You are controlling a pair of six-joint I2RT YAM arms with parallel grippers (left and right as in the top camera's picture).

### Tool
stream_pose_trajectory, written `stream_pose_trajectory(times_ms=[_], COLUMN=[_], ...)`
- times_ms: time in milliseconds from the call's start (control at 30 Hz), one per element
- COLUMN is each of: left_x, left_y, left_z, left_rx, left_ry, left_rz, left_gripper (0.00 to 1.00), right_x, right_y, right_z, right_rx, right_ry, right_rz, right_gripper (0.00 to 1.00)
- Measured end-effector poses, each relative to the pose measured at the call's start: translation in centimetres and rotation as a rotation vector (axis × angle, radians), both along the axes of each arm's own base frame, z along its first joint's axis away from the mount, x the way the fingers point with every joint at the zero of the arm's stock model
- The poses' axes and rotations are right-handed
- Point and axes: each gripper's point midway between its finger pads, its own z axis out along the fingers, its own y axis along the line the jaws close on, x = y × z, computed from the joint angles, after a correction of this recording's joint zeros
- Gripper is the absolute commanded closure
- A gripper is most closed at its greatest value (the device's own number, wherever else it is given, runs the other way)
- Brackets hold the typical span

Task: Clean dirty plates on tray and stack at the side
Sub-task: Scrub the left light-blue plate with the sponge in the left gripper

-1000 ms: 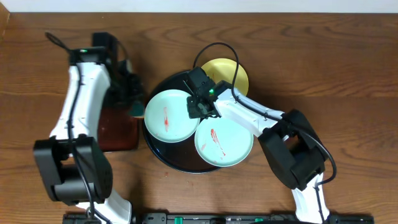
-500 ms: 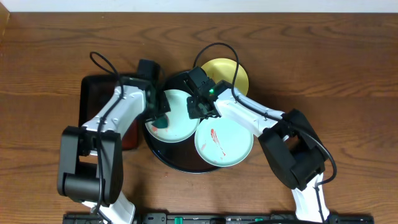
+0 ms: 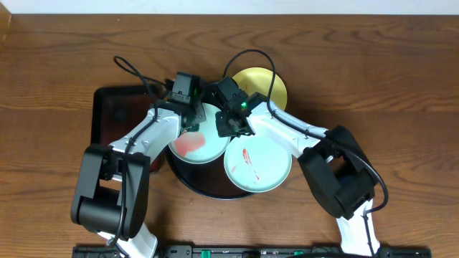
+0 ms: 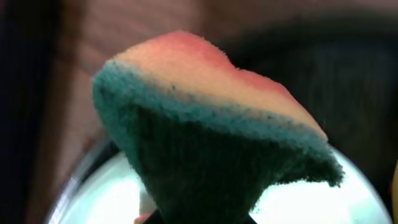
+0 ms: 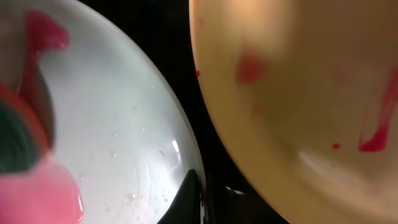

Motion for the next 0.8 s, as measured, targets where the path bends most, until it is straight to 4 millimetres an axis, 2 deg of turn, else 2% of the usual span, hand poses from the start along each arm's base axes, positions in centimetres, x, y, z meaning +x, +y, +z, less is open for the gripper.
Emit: stream_pose_trajectory(times_ms=[67, 167, 333, 600, 700, 800], left_x=[0.5, 0.3, -2.4, -8.2, -9.0, -8.7], left_y=[0.4, 0.8, 0.9, -1.6, -2.8, -3.6], left_z=[0.3, 0.2, -0.9, -2.1, -2.1, -1.9], left_rx=[0.021, 0.041, 0.055, -0.051, -0.109, -0.143], left_ry=[-0.026, -0.016, 0.101, 0.362, 0.388, 0.369], left_rz=[0.015, 0.025, 0.011, -0.203, -0.278, -0.319], left_gripper=[0.93, 0.93, 0.92, 0.93, 0.93, 0.92], right_x=[0.0, 0.0, 0.0, -0.2, -0.2, -0.2], right_y=[0.0, 0.0, 0.0, 0.1, 0.1, 0.1], right_z=[0.0, 0.0, 0.0, 0.0, 0.0, 0.0], right_rx=[0.000, 0.000, 0.000, 0.002, 0.002, 0.001], right_ry=[0.000, 0.000, 0.000, 0.005, 0.005, 0.006], right_rz=[0.000, 0.000, 0.000, 0.010, 0.016, 0.018], right_gripper=[0.99, 0.99, 0.99, 0.99, 0.99, 0.99])
